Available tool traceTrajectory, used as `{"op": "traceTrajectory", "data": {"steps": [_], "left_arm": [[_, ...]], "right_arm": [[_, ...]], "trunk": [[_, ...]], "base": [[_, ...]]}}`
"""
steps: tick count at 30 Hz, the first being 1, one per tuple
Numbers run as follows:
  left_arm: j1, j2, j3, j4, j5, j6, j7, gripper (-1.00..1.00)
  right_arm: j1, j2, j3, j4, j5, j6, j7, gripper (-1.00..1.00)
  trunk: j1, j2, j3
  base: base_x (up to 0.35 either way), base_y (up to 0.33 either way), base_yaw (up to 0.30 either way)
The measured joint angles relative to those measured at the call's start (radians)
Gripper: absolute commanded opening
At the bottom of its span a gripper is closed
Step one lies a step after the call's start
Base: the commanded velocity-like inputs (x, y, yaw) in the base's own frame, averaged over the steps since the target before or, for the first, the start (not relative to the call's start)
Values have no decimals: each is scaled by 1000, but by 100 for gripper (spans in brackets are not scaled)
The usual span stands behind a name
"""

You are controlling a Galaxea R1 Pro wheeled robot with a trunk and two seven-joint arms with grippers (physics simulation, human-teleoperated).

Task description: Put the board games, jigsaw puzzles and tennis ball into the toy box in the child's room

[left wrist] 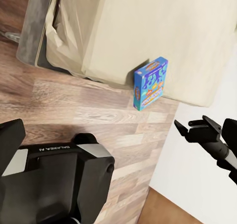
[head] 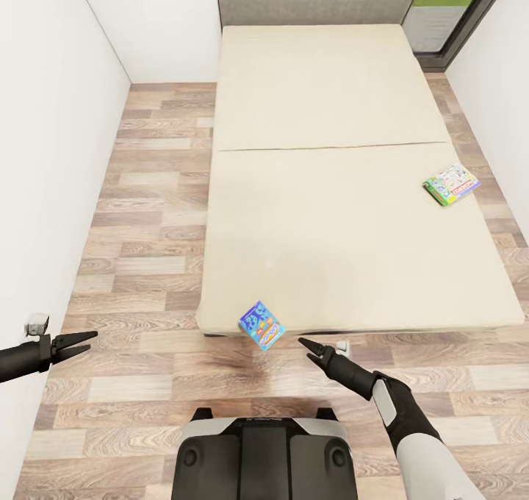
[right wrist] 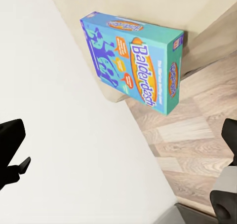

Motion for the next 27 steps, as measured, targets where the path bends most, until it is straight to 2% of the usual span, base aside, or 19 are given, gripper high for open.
{"op": "traceTrajectory", "data": {"steps": [27], "left_arm": [[0, -1, 0, 0, 1, 0, 0, 100]], "right_arm": [[-2, -2, 7, -2, -6, -42, 11, 100]], "trunk": [[104, -189, -85]], "base": [[0, 0, 0]]}}
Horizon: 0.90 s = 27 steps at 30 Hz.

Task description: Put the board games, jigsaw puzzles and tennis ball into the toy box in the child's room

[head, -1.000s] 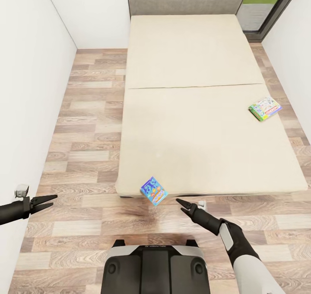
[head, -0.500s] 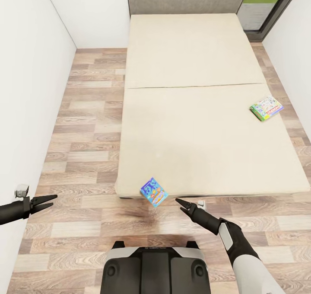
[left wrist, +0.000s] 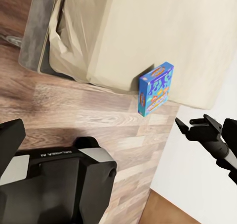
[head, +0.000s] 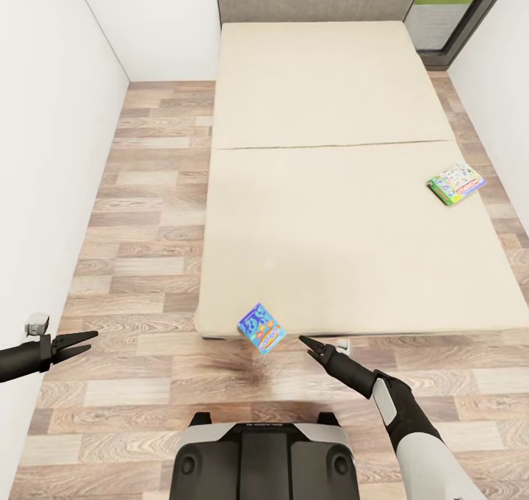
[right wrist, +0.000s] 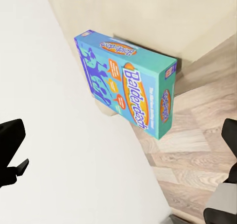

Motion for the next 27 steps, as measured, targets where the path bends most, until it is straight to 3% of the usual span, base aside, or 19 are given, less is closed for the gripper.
{"op": "traceTrajectory", "data": {"steps": [12, 20, 27], "left_arm": [[0, 0, 0, 0, -1, 0, 0, 100], [0, 0, 0, 0, -1, 0, 0, 100], [0, 0, 0, 0, -1, 0, 0, 100]], "right_arm": [[0, 1, 1, 0, 0, 5, -3, 100], [0, 2, 1, 0, 1, 7, -6, 100], [-1, 2, 1, 0, 2, 7, -6, 100]], "trunk": [[46, -84, -38], [46, -84, -38], [65, -119, -53]], "base": [[0, 0, 0], [0, 0, 0], [0, 0, 0]]}}
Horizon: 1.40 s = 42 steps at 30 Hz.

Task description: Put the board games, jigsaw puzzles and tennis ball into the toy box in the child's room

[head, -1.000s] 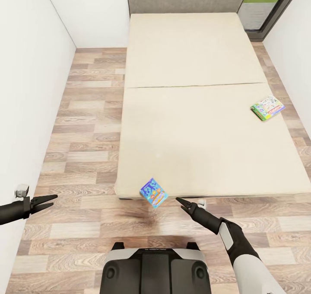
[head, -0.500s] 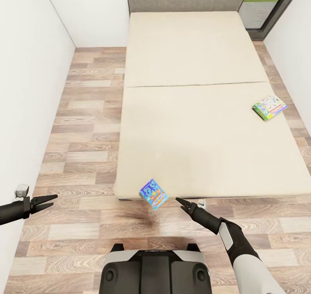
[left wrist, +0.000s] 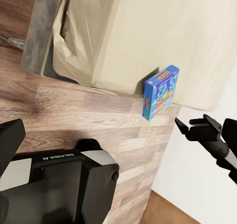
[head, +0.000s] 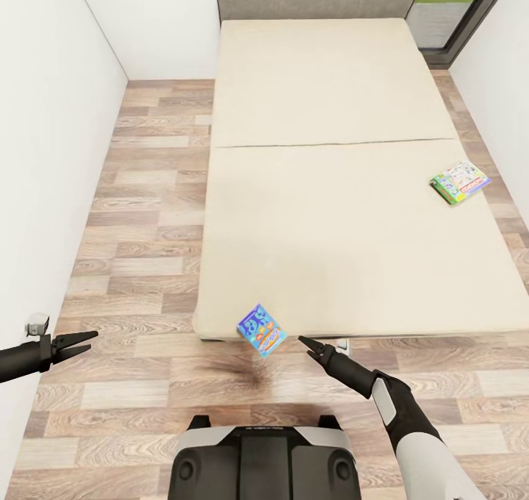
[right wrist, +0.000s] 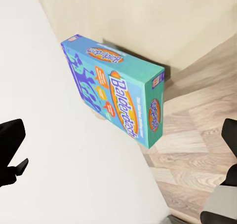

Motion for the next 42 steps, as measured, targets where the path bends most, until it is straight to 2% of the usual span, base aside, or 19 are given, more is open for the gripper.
{"op": "traceTrajectory", "data": {"steps": [2, 20, 24, 34, 42], "left_arm": [[0, 0, 0, 0, 0, 0, 0, 100], [0, 0, 0, 0, 0, 0, -1, 100], [0, 0, 0, 0, 0, 0, -1, 100], [0, 1, 0, 0, 0, 0, -2, 100], [0, 0, 0, 0, 0, 0, -2, 100]], "right_arm": [[0, 0, 0, 0, 0, 0, 0, 100], [-2, 1, 0, 0, 1, -2, -1, 100], [-2, 1, 2, 0, 1, -2, -2, 100], [-4, 4, 9, 1, 3, 1, -3, 100], [-5, 5, 23, 1, 5, 2, -4, 100]], "trunk": [[0, 0, 0], [69, -126, -56], [69, -126, -56], [107, -196, -88], [107, -196, -88]], "base": [[0, 0, 0], [0, 0, 0], [0, 0, 0], [0, 0, 0], [0, 0, 0]]}}
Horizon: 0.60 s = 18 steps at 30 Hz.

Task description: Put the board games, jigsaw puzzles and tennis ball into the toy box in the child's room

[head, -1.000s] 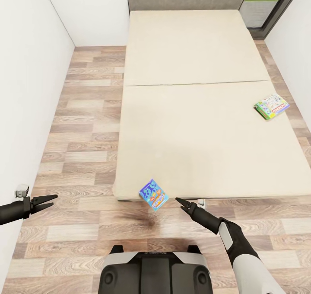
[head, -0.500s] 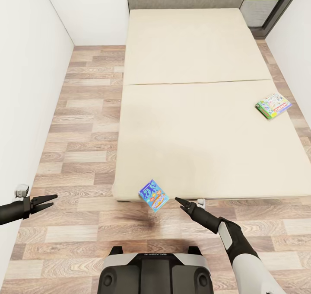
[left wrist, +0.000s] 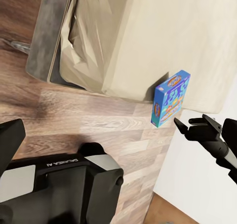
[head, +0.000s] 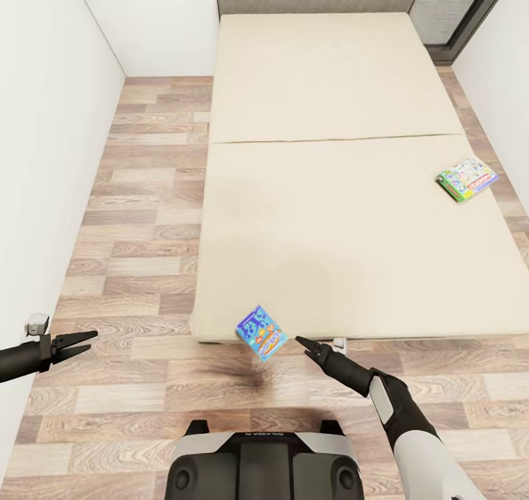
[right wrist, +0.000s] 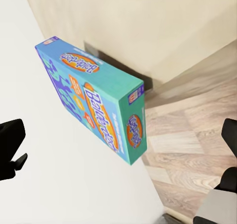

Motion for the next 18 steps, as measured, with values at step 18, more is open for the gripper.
{"op": "traceTrajectory", "data": {"steps": [18], "left_arm": [[0, 0, 0, 0, 0, 0, 0, 100]], "right_arm": [[0, 0, 5, 0, 0, 0, 1, 100]], "trunk": [[0, 0, 0]], "base": [[-54, 29, 0]]}}
